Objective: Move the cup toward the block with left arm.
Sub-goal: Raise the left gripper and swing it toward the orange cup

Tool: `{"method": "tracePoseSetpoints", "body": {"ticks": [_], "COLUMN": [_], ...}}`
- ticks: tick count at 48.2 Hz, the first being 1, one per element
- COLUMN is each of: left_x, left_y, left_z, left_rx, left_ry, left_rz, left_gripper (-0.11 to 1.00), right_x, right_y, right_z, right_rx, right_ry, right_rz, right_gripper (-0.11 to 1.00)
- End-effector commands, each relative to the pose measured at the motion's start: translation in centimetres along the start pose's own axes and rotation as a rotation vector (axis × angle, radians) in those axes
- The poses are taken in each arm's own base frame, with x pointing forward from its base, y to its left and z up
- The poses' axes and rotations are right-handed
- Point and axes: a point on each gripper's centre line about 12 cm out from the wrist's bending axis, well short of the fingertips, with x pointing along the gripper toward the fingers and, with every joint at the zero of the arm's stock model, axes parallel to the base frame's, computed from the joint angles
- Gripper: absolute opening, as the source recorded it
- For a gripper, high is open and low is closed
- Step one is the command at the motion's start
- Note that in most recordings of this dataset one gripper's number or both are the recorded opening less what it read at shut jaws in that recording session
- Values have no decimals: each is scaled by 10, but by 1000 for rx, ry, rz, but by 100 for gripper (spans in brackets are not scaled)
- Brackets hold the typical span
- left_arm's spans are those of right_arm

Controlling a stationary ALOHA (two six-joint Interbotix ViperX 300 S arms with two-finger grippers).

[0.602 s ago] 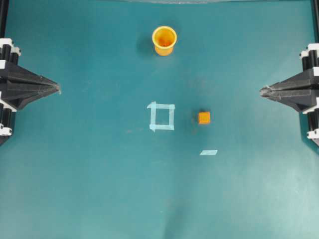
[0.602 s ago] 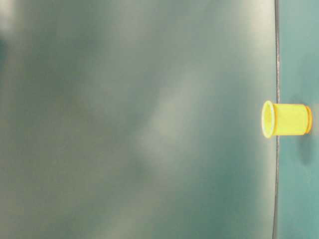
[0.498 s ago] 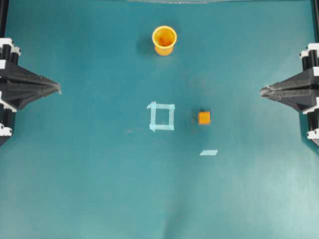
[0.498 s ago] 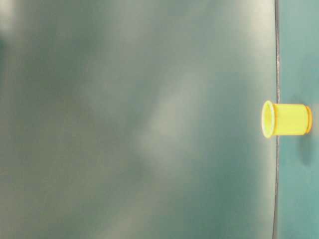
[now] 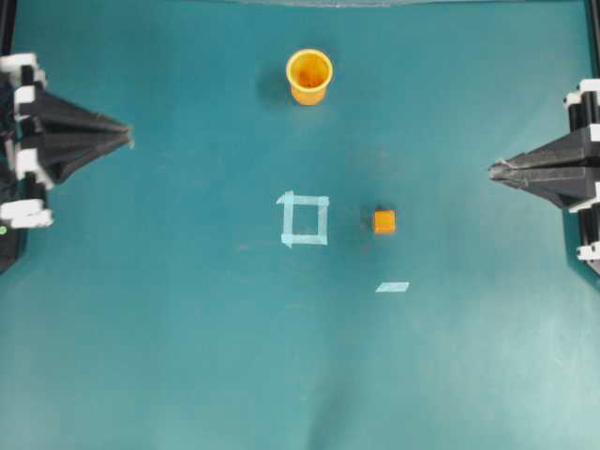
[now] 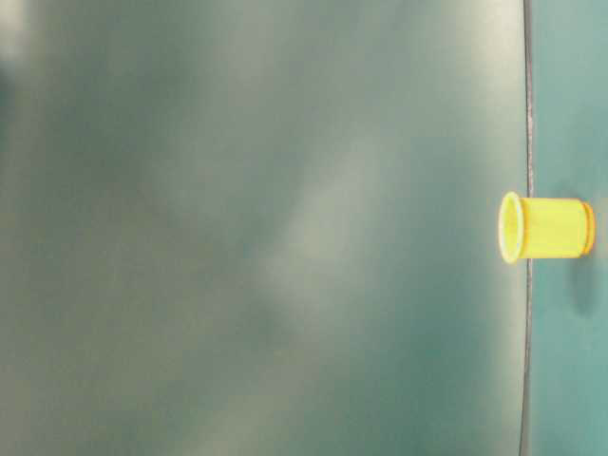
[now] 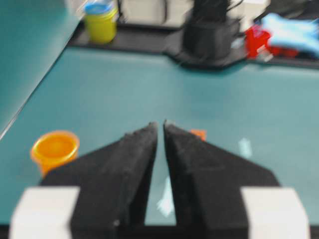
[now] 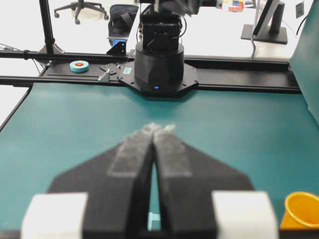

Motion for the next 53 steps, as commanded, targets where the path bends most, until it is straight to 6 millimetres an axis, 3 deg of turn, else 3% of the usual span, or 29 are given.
{"method": "tracePoseSetpoints", "body": {"ticks": [1, 13, 20, 27, 38, 53], "left_x": [12, 45, 71, 96, 120, 127], "left_y": [7, 16, 23, 25, 28, 57], "left_z": [1, -11, -18, -21, -28, -45], "left_rx": [-1, -7, 0, 8, 5, -16], "left_ry": [26, 109, 167, 203, 237, 284], "left_rz": [28, 62, 77, 75, 79, 158], "left_gripper": [14, 15, 21, 37, 82, 86], "right_x": [3, 3, 3, 3, 3, 3], "right_y": [0, 0, -1, 0, 0, 0], "right_z": [9, 10, 9, 8, 6, 6], "right_rx": [-5, -9, -12, -9, -6, -7], "right_ry": [-18, -18, -9, 0, 14, 15], "right_rz": [-1, 0, -1, 1, 1, 1], "right_gripper": [0, 0, 0, 0, 0, 0]}}
